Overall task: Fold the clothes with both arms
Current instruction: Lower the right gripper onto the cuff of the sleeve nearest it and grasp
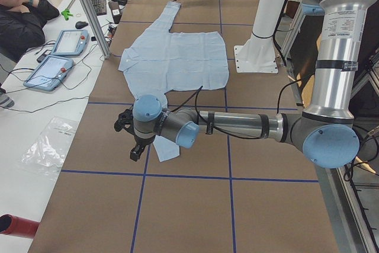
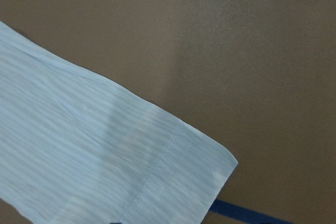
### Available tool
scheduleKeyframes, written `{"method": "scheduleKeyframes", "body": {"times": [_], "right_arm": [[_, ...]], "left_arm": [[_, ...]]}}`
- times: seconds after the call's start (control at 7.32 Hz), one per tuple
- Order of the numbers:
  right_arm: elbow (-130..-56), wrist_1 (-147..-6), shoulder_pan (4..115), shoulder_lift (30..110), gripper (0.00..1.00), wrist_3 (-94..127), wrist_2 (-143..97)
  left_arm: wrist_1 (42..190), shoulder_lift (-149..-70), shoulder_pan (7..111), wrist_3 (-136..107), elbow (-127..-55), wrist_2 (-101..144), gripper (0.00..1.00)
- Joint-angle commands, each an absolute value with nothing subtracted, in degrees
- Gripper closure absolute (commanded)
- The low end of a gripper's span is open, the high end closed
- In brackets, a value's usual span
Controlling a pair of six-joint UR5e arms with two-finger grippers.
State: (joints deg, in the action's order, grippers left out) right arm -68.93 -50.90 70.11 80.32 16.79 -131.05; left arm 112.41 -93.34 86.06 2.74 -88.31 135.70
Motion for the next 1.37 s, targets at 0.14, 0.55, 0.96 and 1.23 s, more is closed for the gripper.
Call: {"method": "scheduleKeyframes", "body": {"times": [0.14,0.55,0.96,1.23], "right_arm": [[-67.7,-51.1,68.9,80.2,0.16,17.1,-131.2],[-67.6,-51.2,67.8,80.2,0.3,17.1,-131.4],[-67.1,-51.2,67.6,80.2,0.4,16.8,-131.4],[-67.3,-51.4,67.6,80.1,0.47,17.0,-131.6]], "left_arm": [[112.4,-93.4,86.1,2.7,-88.2,135.7,0.0],[112.4,-93.4,86.0,2.7,-88.0,135.7,0.0],[112.4,-93.5,86.0,2.7,-88.1,135.8,0.0],[112.3,-93.5,86.0,2.5,-88.0,135.8,0.0]]}}
